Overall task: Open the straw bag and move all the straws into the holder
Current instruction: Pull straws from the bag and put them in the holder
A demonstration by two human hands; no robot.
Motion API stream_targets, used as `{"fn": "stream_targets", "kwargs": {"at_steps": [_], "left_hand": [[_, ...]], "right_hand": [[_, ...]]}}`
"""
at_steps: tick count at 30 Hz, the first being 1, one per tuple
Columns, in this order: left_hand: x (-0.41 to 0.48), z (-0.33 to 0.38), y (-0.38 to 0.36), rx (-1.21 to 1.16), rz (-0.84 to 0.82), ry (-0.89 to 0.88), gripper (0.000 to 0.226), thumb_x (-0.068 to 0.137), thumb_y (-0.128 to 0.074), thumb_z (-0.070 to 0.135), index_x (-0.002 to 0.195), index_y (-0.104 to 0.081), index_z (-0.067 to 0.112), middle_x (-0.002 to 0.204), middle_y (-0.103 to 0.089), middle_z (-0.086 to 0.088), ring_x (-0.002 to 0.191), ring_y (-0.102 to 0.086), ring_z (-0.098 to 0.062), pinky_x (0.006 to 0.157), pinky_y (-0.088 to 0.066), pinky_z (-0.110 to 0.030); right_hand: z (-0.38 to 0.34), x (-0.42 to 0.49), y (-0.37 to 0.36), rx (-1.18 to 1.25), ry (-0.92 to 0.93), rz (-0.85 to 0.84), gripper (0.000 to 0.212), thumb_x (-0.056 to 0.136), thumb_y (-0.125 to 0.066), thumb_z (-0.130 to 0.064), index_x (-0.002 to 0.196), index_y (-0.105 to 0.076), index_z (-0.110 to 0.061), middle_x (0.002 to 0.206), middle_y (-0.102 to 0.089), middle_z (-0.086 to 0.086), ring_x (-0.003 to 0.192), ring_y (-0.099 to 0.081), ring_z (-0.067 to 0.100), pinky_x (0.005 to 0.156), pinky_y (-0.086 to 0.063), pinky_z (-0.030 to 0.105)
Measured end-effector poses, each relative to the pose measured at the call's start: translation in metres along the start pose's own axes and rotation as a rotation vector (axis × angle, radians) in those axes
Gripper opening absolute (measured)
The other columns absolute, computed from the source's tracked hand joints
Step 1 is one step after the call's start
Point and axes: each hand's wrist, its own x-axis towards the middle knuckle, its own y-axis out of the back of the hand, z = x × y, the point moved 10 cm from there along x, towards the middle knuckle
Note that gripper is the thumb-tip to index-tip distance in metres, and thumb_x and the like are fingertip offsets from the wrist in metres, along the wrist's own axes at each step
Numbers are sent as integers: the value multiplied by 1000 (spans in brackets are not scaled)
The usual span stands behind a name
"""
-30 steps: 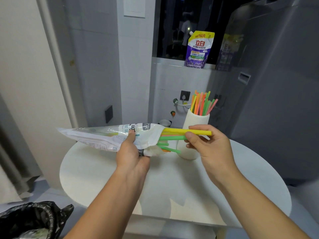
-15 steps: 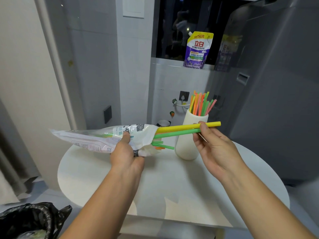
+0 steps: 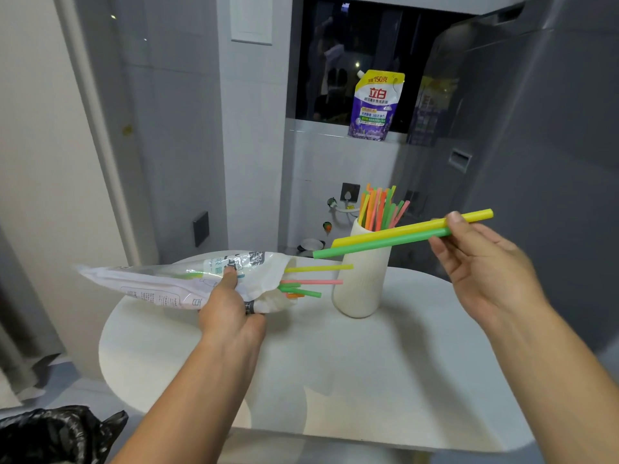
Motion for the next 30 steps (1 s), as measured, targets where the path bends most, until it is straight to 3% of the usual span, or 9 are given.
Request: {"fn": "stream_targets", "kwargs": {"at_steps": [8,12,17,19,23,27,30], "left_hand": [[-1,-6,2,36,-23,7,39,101,-69,21,139,-63,14,122,-77,-2,85,-76,-15,46,-61,-31],[2,-7,1,35,-47,-3,40,101,-70,21,140,-63,15,123,-77,-1,88,-77,-14,64,-66,-37],[4,-8,-2,49,-78,-4,39,102,-68,22,140,-63,16,125,-77,-1,86,-76,-13,63,-66,-36],[4,-9,-3,48,-90,-6,40,102,-68,22,141,-62,16,125,-77,-1,92,-77,-15,74,-66,-40],[4,-9,-4,46,-96,-14,40,102,-69,21,140,-63,15,124,-77,-2,100,-77,-19,94,-61,-50],[4,-11,-2,56,-91,-5,38,102,-69,21,138,-63,14,125,-76,-2,101,-76,-20,91,-61,-48],[3,-12,-3,63,-105,0,38,101,-70,22,138,-64,15,125,-77,-2,107,-76,-23,101,-57,-58]], "right_hand": [[-37,2,8,-58,173,60,8,89,-72,-12,83,-71,-7,86,-70,1,82,-71,12,80,-57,22],[-54,5,-4,-196,309,47,6,90,-72,-12,93,-74,-8,89,-73,0,86,-71,11,82,-58,23],[-70,11,-17,-332,409,39,18,88,-73,-10,105,-74,-3,91,-75,1,81,-73,8,80,-59,23],[-78,13,-19,-358,444,30,21,88,-74,-9,107,-74,-1,89,-74,2,80,-73,8,79,-59,23],[-78,17,-29,-445,442,-23,21,86,-76,-11,106,-75,-3,89,-75,4,78,-74,10,75,-58,19],[-69,25,-38,-500,396,-47,12,85,-77,-11,96,-77,-12,87,-76,2,79,-75,14,77,-59,23],[-65,35,-39,-534,358,-31,11,85,-78,-14,95,-76,-15,89,-77,2,82,-76,16,80,-61,27]]}}
